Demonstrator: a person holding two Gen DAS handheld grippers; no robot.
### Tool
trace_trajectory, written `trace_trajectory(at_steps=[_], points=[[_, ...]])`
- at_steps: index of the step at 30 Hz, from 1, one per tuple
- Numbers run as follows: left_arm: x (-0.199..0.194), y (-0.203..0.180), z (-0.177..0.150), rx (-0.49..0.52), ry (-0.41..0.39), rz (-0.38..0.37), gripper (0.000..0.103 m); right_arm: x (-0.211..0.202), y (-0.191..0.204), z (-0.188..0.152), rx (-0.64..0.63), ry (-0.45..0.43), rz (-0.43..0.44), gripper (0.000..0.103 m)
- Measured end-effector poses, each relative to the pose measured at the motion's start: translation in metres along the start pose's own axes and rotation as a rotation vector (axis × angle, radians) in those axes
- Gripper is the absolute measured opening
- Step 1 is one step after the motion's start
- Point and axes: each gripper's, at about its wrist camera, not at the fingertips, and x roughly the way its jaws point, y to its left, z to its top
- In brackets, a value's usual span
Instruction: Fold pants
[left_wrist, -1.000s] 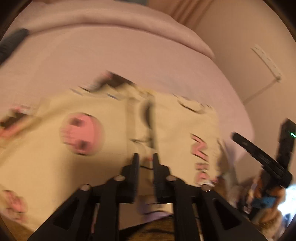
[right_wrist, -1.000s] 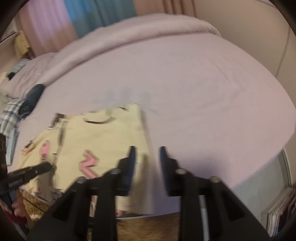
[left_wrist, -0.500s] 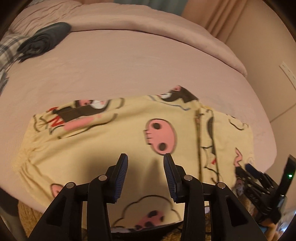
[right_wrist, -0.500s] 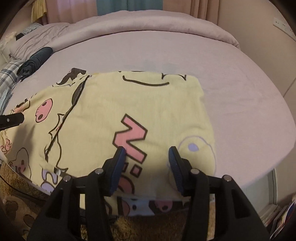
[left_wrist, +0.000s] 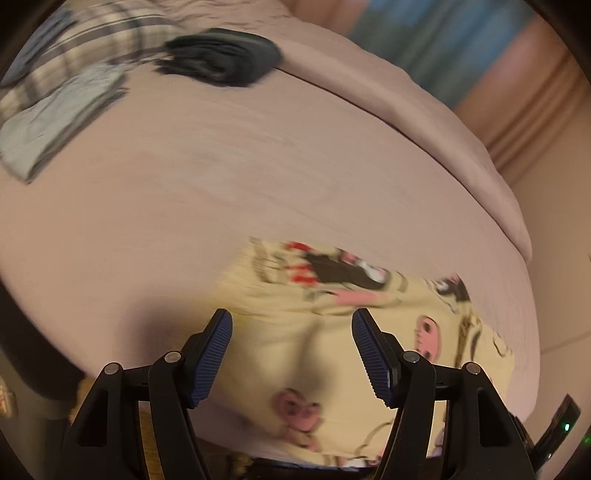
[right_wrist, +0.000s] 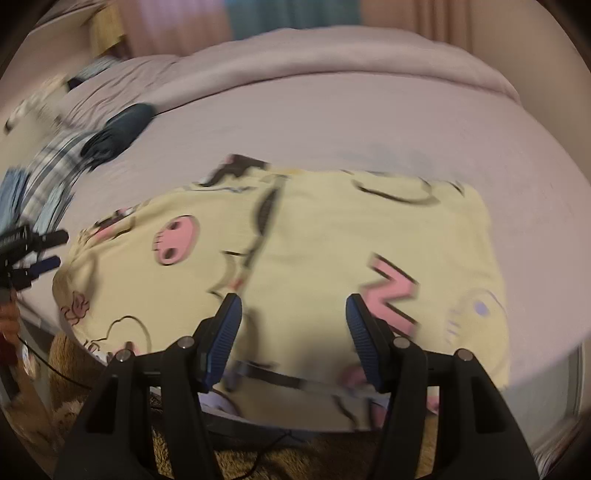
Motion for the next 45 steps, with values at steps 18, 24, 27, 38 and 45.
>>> trace_trajectory(at_steps=[18, 24, 27, 38, 45], points=[[0.027, 0.047, -0.020, -0.142, 0.118, -0.047, 0.067, 0.030, 0.046, -0.015, -0.085, 0.057, 0.004, 0.067], [0.034, 0.041, -0.026, -0.143, 0.119, -0.084, 0.067, 0.032, 0.054, -0.017, -0.122, 0.058, -0.010, 0.070], [0.035, 0.043, -0.026, -0.174, 0.102, -0.090, 0.067, 0.033, 0.053, -0.016, -0.108, 0.054, 0.004, 0.072], [0.030, 0.040, -0.028, -0.262, 0.062, -0.113, 0.022, 0.035, 0.056, -0.016, -0.111, 0.047, 0.013, 0.073], [0.010, 0.023, -0.025, -0.218, 0.022, -0.137, 0.020, 0.035, 0.053, -0.014, -0.097, 0.053, 0.026, 0.073]])
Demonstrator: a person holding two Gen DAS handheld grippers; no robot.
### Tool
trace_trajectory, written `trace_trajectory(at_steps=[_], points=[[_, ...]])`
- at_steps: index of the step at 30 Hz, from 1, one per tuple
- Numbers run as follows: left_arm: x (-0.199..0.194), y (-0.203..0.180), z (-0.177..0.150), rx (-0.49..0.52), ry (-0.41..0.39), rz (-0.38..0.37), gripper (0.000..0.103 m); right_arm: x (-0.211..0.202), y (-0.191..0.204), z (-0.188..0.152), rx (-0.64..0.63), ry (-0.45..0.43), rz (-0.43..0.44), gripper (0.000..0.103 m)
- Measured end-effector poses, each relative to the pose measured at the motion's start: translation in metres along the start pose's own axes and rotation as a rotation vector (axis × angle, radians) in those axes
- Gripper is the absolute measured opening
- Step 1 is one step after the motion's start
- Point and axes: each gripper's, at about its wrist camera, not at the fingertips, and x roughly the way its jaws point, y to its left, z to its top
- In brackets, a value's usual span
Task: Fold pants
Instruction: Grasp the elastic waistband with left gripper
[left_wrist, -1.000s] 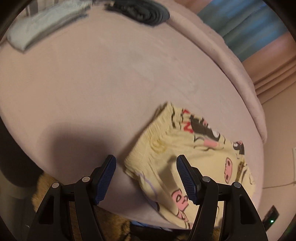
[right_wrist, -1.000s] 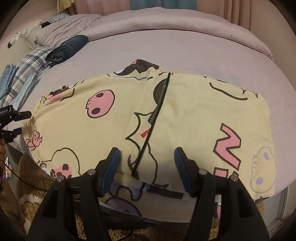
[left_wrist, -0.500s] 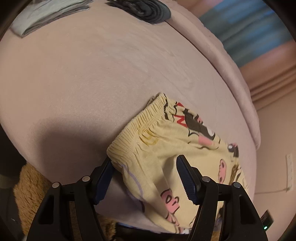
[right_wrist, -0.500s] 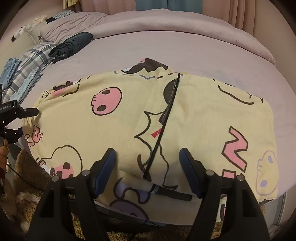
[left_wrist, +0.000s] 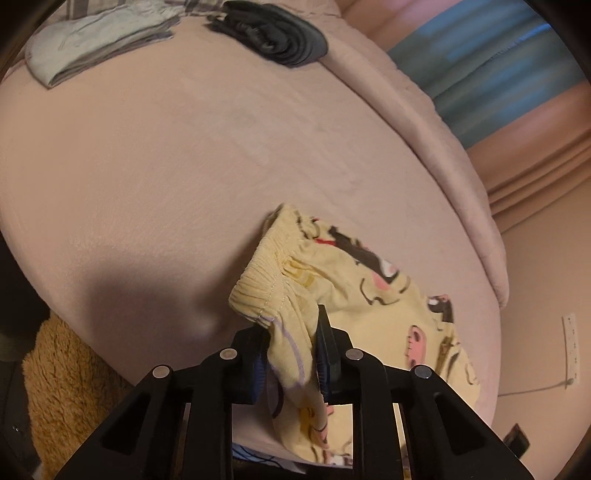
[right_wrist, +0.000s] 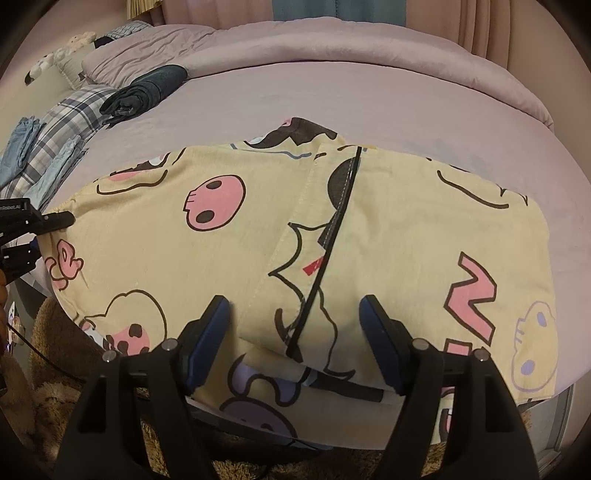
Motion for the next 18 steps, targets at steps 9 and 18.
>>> trace_trajectory(at_steps=[9, 18], points=[[-0.024, -0.044, -0.011, 0.112, -0.049, -0.055, 0.020, -0.003, -0.010, 0.000, 0.034, -0.002, 0.043, 0.072], [-0.032, -0.097, -0.023, 0.231, -0.054, -0.116, 0.019, -0.011, -0.024, -0.004, 0.081, -0.015, 0.083, 0.071]])
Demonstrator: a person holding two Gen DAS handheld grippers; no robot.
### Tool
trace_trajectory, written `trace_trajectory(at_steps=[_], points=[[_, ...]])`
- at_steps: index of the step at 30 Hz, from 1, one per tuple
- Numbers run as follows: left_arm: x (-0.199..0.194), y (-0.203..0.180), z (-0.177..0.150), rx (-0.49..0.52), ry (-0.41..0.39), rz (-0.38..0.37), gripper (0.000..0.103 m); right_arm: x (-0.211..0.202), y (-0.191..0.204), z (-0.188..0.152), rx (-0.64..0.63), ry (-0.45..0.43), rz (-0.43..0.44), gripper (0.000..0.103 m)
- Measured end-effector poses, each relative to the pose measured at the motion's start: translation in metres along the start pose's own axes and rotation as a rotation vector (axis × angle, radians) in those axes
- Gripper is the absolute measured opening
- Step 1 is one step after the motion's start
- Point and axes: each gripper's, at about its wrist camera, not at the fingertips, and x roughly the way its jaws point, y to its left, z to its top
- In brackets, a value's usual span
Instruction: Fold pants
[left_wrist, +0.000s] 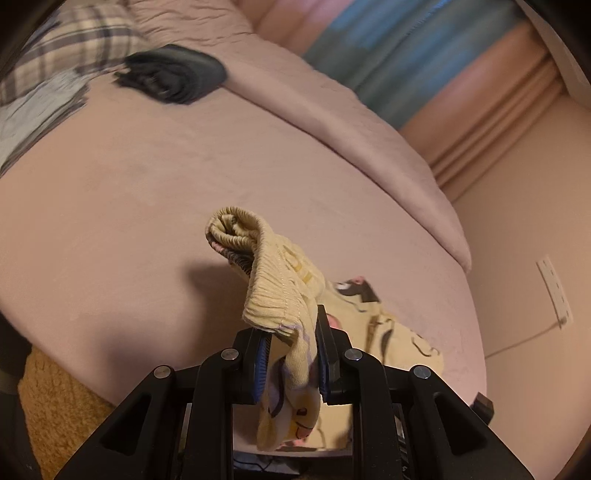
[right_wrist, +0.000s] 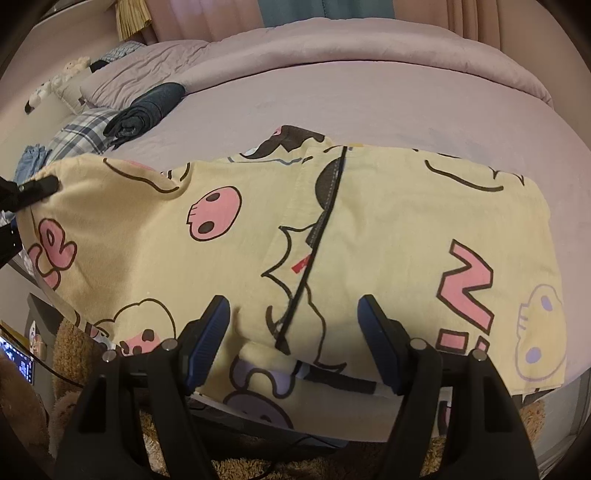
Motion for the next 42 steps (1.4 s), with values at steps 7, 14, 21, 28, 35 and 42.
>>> trace_trajectory(at_steps=[7, 14, 21, 28, 35, 42], points=[[0.013, -0.036, -0.004, 0.087, 0.033, -0.033, 0.019, -0.013, -0.014, -0.002, 0.045, -0.021, 0.007, 0.071], [0.033, -0.081, -0.012, 0.191, 0.084, -0.077, 0.018, -0.033, -0.045, -0.005, 0.124, -0.076, -0.028, 0.072], [0.065, -0.133, -0.025, 0.294, 0.154, -0.111, 0.016, -0.047, -0.077, -0.013, 0.195, -0.099, -0.059, 0.071], [0.098, -0.178, -0.050, 0.396, 0.240, -0.149, 0.015, -0.065, -0.110, -0.026, 0.296, -0.132, -0.084, 0.072], [0.118, -0.207, -0.070, 0.455, 0.318, -0.184, 0.014, -0.084, -0.132, -0.038, 0.352, -0.161, -0.119, 0.072], [0.135, -0.230, -0.089, 0.524, 0.372, -0.205, 0.014, -0.087, -0.148, -0.045, 0.398, -0.159, -0.139, 0.072]])
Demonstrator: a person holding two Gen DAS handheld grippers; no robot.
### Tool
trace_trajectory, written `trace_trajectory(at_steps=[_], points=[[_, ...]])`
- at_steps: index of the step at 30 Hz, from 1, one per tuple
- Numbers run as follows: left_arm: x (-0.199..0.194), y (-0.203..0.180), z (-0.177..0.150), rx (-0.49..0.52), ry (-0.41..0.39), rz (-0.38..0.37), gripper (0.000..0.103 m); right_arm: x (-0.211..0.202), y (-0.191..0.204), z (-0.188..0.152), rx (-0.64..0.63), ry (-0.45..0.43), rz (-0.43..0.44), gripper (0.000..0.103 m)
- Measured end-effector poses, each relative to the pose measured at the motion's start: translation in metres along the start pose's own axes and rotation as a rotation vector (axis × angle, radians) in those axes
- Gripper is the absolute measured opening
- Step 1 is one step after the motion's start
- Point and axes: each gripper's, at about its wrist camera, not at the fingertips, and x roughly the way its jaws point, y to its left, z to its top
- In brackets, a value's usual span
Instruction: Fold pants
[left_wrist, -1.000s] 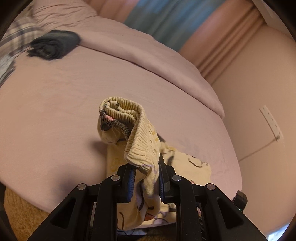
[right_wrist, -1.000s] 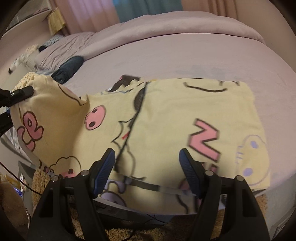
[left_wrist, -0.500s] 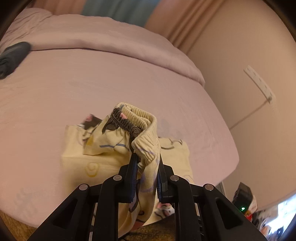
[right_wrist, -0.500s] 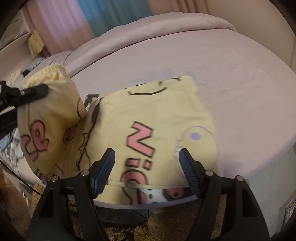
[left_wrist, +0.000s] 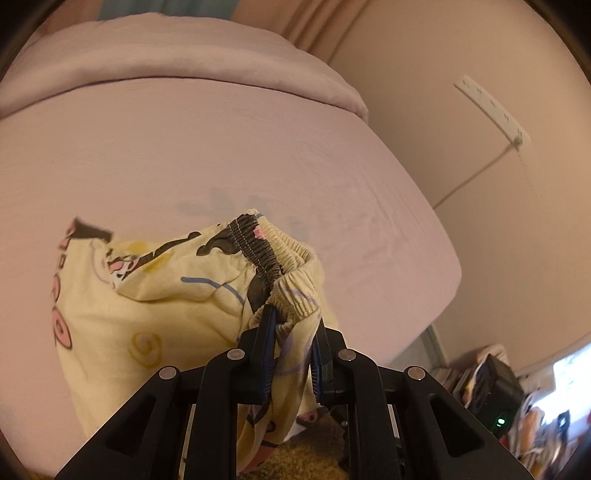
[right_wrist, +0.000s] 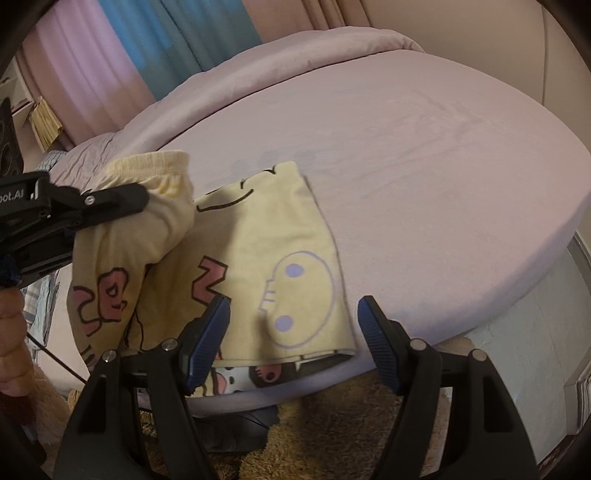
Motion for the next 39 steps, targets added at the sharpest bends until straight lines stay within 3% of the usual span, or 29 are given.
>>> trace_trajectory(at_steps=[4, 14, 17, 19, 22, 29, 34, 39], points=[[0.026, -0.009, -0.009, 0.022, 0.083, -0.010, 0.014, 0.004, -0.005, 0.000, 0.012, 0.008, -0.011, 0.072], [0.059, -0.012, -0.016, -0.001, 0.156, -0.050, 0.015, 0.007, -0.025, -0.002, 0.055, 0.028, -0.027, 0.072], [0.055, -0.010, -0.014, -0.008, 0.149, -0.090, 0.026, 0.007, -0.025, -0.002, 0.056, 0.035, -0.027, 0.072], [0.051, -0.007, -0.011, -0.046, 0.157, -0.156, 0.043, 0.006, -0.024, -0.001, 0.046, 0.036, -0.031, 0.072], [0.048, -0.007, -0.008, -0.091, 0.184, -0.208, 0.050, 0.006, -0.026, 0.003, 0.043, 0.034, -0.039, 0.072], [0.026, -0.016, -0.003, -0.042, 0.126, -0.147, 0.050, -0.001, -0.024, 0.001, 0.046, 0.023, -0.044, 0.072], [-0.005, 0.000, 0.004, -0.050, 0.053, -0.098, 0.050, -0.016, -0.025, 0.006, 0.061, -0.004, -0.045, 0.072], [-0.030, 0.034, 0.003, -0.087, -0.018, 0.090, 0.050, -0.034, -0.021, 0.019, 0.061, -0.063, -0.001, 0.073]])
